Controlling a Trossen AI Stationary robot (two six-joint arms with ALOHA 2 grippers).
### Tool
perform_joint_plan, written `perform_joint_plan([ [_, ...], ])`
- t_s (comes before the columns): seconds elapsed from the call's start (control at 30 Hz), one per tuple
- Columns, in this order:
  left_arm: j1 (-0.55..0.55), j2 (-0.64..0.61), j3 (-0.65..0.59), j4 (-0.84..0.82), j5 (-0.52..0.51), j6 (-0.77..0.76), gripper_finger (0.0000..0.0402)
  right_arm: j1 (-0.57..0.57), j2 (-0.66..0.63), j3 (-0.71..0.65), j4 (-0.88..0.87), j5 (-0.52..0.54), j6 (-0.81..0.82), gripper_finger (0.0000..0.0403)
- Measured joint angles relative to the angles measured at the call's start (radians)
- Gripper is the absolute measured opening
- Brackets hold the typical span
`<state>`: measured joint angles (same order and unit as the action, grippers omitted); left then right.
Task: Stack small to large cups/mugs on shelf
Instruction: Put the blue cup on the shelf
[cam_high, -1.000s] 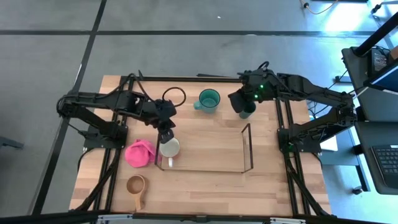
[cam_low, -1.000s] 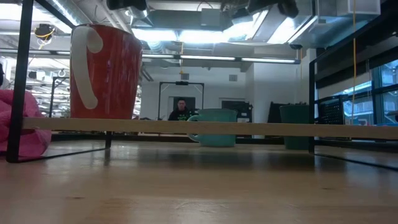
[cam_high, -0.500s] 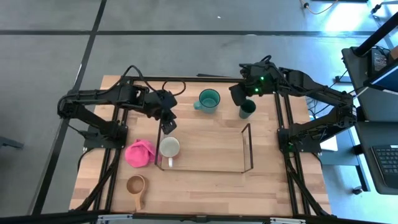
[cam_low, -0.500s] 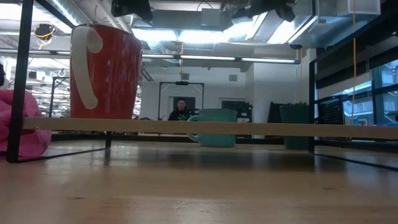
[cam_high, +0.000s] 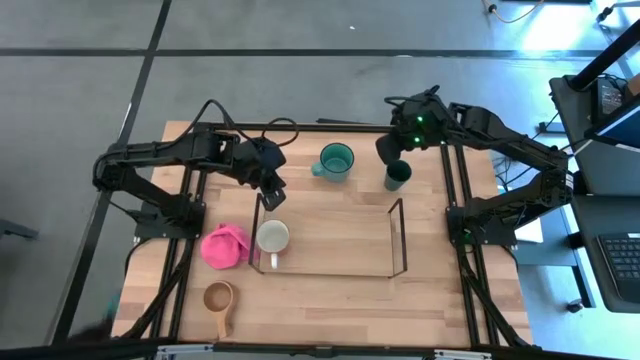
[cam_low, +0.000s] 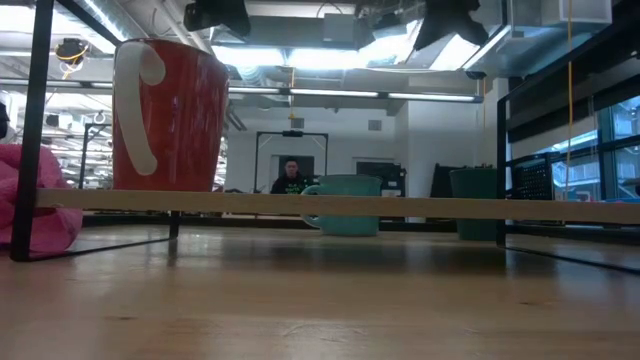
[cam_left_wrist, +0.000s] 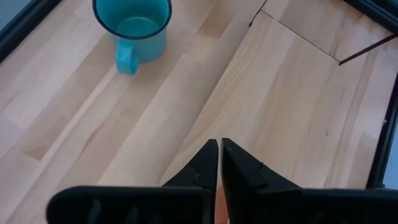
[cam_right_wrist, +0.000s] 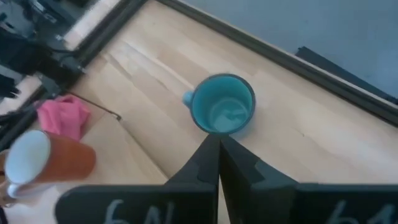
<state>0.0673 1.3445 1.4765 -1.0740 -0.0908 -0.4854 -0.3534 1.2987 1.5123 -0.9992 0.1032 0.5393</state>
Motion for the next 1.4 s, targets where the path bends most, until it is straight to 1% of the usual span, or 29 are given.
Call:
perform_joint_plan([
  [0.07,0.000,0.000,0.000,0.000,0.000,0.000,0.0014,-0.015,0.000,0.000,-0.066,0.008,-0.001,0.0010],
  [0.23,0.000,0.000,0.000,0.000,0.000,0.005,0.0014,-0.059,0.000,0.000,-0.274,0.073,0.019,0.0010],
  [0.37,0.000,0.000,0.000,0.000,-0.001,0.025,0.0014,-0.066,0.000,0.000,-0.356,0.158,0.013,0.0011],
  [0.43,0.000,0.000,0.000,0.000,-0.001,0.026,0.0014,-0.074,-0.002,-0.017,-0.351,0.158,0.008,0.0016],
  [0.5,0.000,0.000,0.000,0.004,-0.003,0.035,0.0014,-0.095,-0.001,-0.052,-0.350,0.123,0.006,0.0026],
  [0.6,0.000,0.000,0.000,0.030,-0.004,0.056,0.0014,-0.135,-0.001,-0.143,-0.322,0.067,0.001,0.0046],
  [0.73,0.000,0.000,0.000,0.041,-0.004,0.071,0.0014,-0.175,0.000,-0.270,-0.282,0.037,0.002,0.0076],
  [0.87,0.000,0.000,0.000,0.040,-0.004,0.071,0.0014,-0.182,0.000,-0.349,-0.253,0.005,0.015,0.0106],
  [0.97,0.000,0.000,0.000,0.040,-0.005,0.074,0.0014,-0.182,-0.001,-0.395,-0.199,-0.015,0.028,0.0123],
  [1.1,0.000,0.000,0.000,0.040,-0.009,0.078,0.0014,-0.182,-0.001,-0.458,-0.109,-0.055,0.039,0.0134],
  [1.3,0.000,0.000,0.000,0.039,-0.023,0.078,0.0014,-0.182,-0.001,-0.531,-0.056,-0.054,0.079,0.0136],
  [1.4,0.000,0.000,0.000,0.039,-0.023,0.078,0.0014,-0.182,-0.001,-0.542,-0.044,-0.053,0.081,0.0136],
])
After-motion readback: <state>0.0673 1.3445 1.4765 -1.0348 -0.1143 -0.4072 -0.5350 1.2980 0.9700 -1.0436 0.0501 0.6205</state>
